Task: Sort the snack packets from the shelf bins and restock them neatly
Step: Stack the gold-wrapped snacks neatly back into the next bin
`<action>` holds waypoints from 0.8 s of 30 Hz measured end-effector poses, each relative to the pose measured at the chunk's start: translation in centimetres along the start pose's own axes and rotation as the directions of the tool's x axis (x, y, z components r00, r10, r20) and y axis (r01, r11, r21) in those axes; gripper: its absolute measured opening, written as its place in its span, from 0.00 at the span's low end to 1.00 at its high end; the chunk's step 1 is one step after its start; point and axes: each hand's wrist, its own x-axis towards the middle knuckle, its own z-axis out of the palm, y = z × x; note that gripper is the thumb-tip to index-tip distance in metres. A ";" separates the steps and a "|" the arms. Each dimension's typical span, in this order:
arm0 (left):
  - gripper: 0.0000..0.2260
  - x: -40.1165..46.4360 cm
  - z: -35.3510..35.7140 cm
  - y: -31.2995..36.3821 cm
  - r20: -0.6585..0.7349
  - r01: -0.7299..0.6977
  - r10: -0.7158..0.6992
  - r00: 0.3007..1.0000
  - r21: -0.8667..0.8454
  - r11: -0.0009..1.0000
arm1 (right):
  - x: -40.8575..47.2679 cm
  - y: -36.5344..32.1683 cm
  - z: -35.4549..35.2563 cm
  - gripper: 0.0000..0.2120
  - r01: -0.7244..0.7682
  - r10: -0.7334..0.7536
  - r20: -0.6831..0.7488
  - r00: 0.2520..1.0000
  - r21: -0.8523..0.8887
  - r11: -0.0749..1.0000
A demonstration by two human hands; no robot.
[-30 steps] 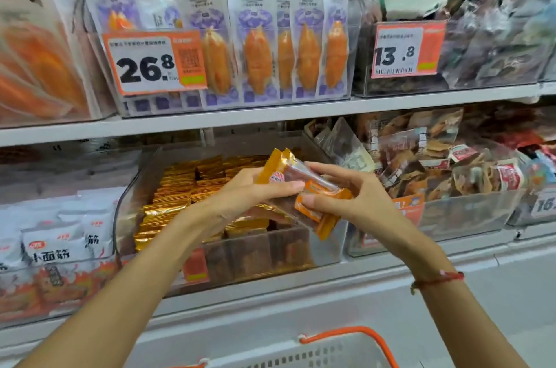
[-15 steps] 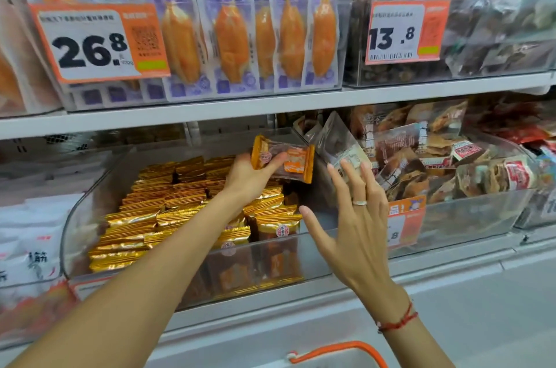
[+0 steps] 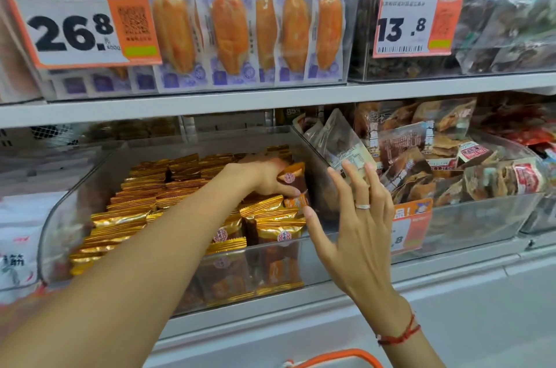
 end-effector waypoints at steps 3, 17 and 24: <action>0.41 0.6 0.8 0.5 0.021 0.059 -0.059 0.998 0.024 0.998 | 0.0 0.0 -0.1 0.29 0.002 -0.002 -0.003 1.000 -0.004 1.000; 0.25 0.3 0.4 -1.8 -0.199 -0.025 -0.019 0.980 -0.219 0.975 | -0.3 0.3 -0.4 0.30 0.021 -0.021 0.072 0.997 0.008 1.000; 0.15 -8.7 0.6 0.0 -0.499 -0.124 -0.011 0.867 -0.237 0.964 | -0.9 -0.3 -3.3 0.26 0.024 -0.032 0.109 0.994 0.076 0.997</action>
